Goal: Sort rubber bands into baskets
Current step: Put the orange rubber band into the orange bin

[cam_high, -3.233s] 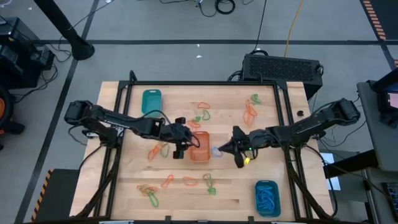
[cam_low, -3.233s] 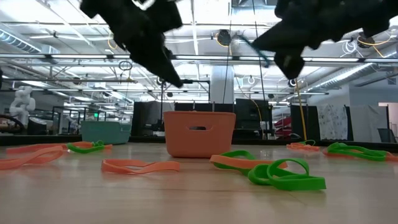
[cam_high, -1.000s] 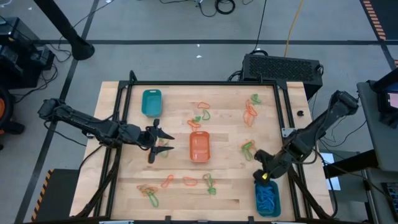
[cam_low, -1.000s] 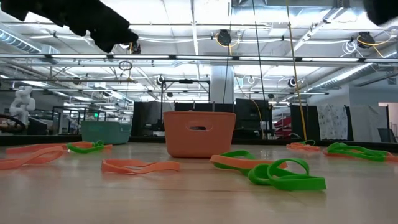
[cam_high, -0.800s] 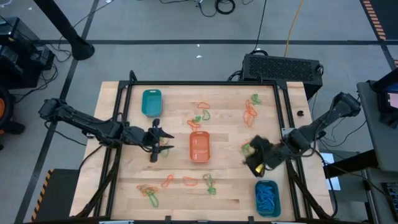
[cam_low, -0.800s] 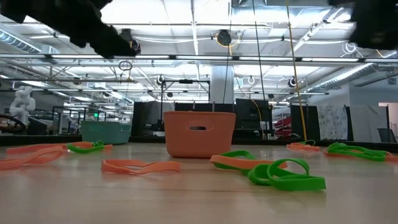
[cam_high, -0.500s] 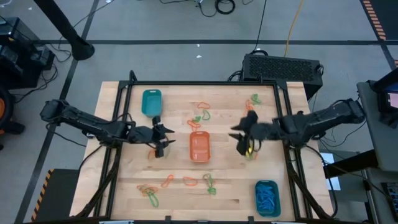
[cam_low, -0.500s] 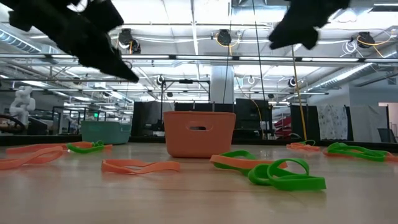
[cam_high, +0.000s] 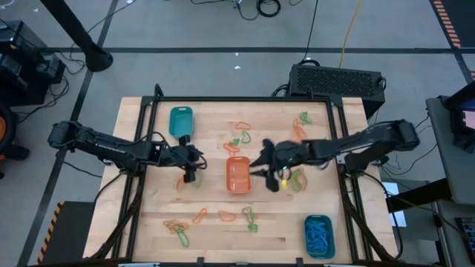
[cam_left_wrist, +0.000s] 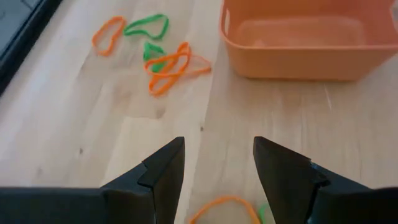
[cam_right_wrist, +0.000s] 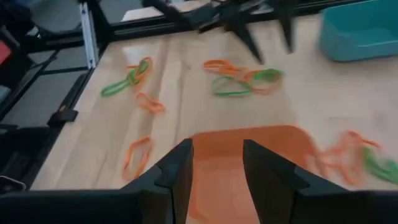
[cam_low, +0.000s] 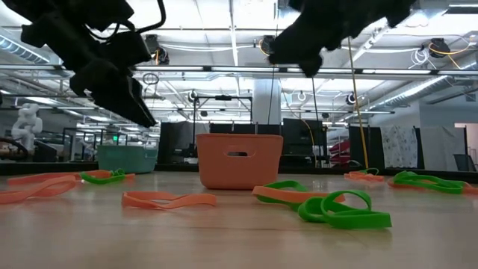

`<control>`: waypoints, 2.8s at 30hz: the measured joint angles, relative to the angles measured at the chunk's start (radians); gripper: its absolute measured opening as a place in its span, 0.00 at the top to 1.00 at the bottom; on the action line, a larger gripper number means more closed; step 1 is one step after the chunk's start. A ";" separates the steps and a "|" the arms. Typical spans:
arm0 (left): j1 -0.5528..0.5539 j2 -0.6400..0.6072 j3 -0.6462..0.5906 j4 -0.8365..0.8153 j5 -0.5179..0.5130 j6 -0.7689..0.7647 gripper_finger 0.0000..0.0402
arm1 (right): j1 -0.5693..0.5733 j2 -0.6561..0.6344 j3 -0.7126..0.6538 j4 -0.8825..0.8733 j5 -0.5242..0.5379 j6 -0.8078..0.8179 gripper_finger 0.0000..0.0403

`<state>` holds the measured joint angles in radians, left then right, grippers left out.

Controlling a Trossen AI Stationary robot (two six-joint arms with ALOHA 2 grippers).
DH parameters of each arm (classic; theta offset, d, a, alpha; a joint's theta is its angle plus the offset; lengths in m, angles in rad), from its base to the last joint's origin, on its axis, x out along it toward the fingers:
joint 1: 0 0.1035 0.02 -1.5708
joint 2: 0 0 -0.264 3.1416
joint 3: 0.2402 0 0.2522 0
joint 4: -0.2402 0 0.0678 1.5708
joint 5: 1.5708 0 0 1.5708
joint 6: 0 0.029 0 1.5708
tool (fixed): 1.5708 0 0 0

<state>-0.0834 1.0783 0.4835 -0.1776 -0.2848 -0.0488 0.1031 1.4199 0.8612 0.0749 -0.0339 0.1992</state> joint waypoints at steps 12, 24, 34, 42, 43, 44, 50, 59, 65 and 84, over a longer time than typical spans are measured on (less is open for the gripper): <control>0.019 -0.002 0.000 0.057 0.066 0.110 0.51 | 0.108 0.459 0.167 0.249 0.002 -0.192 0.67; 0.018 -0.002 0.000 0.058 0.151 0.084 0.51 | 0.207 0.633 0.399 0.032 -0.025 -0.224 0.67; 0.026 -0.002 0.000 0.114 0.136 0.141 0.51 | 0.265 0.702 0.399 0.045 -0.048 -0.232 0.67; 0.032 -0.015 0.002 0.114 0.128 0.137 0.51 | 0.280 0.748 0.402 0.061 0.010 -0.190 0.67; 0.032 -0.022 0.002 0.114 0.128 0.136 0.51 | 0.280 0.744 0.402 0.059 0.017 -0.187 0.68; 0.030 -0.030 0.003 0.113 0.128 0.135 0.51 | 0.281 0.742 0.401 0.057 0.028 -0.185 0.68; 0.031 -0.061 0.003 0.104 0.128 0.135 0.51 | 0.275 0.704 0.397 0.008 0.074 -0.196 0.84; 0.031 -0.063 0.004 0.082 0.127 0.135 0.51 | 0.274 0.610 0.397 -0.055 0.069 -0.206 0.99; 0.031 -0.064 0.004 0.056 0.127 0.141 0.51 | 0.271 0.433 0.397 -0.119 0.134 -0.172 1.00; 0.031 -0.103 0.001 0.022 0.090 0.147 0.51 | 0.165 0.263 0.397 -0.531 0.306 -0.165 1.00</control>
<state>-0.0525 0.9757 0.4847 -0.1559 -0.1951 0.0979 0.2684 1.6834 1.2583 -0.4558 0.2720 0.0341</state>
